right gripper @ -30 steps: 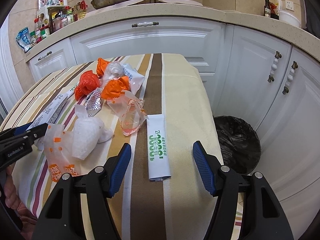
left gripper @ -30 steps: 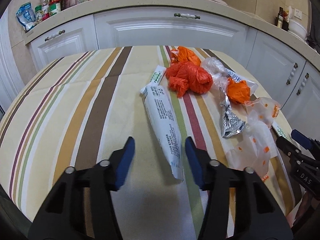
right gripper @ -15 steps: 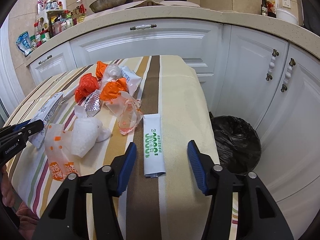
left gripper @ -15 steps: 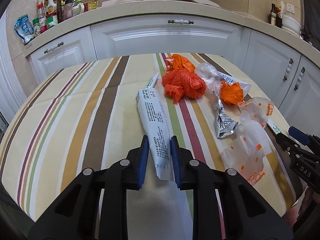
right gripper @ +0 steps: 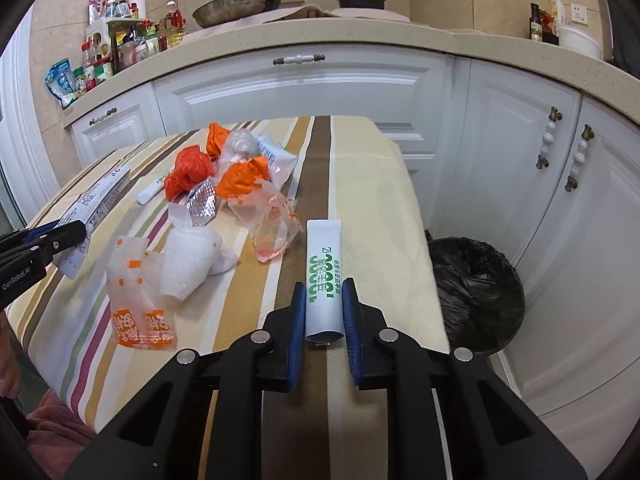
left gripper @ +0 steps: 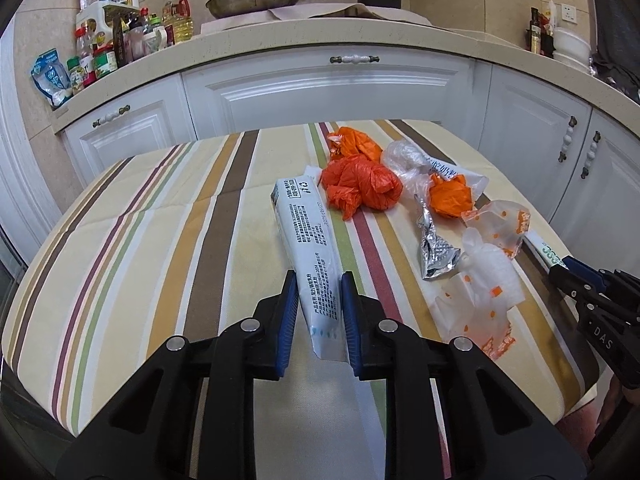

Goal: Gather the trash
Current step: 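Move the right tool to the white-green tube and close on it, then carry the tube over the black bin and open the right tool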

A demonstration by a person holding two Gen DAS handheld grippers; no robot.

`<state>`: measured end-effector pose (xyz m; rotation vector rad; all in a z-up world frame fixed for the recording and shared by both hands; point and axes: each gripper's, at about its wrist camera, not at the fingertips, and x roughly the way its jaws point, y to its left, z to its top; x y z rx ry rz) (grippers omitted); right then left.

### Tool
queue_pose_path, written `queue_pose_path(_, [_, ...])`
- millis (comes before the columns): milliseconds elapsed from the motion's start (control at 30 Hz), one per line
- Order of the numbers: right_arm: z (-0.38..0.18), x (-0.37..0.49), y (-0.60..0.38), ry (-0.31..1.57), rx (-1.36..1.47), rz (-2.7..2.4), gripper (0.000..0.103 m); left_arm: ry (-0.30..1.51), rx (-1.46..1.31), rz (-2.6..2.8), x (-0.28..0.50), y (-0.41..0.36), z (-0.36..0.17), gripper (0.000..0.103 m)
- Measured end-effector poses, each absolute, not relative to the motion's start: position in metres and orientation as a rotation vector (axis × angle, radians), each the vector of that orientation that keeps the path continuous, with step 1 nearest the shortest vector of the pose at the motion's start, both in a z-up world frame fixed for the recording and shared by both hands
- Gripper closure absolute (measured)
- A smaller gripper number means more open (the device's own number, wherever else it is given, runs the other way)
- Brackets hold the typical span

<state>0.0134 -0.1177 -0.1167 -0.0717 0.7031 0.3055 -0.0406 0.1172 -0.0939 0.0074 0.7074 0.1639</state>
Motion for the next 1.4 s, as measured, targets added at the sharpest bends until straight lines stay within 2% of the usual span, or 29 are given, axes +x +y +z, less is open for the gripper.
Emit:
queue_pose_path(500, [-0.086, 0.011, -0.168, 0.607, -0.020, 0.158, 0.084, 0.669, 0.050, -0.041, -0.021, 0.058, -0.066, 0.082])
queue_pose_path(867, [-0.082, 0.026, -0.223, 0.587, 0.015, 0.042, 0.084, 0.632, 0.125, -0.231, 0.017, -0.037, -0.058, 0.082])
queue_pose_path(1400, [-0.094, 0.078, -0.292, 0.582, 0.062, -0.049, 0.084, 0.712, 0.165, -0.331, 0.106, -0.151, -0.080, 0.082])
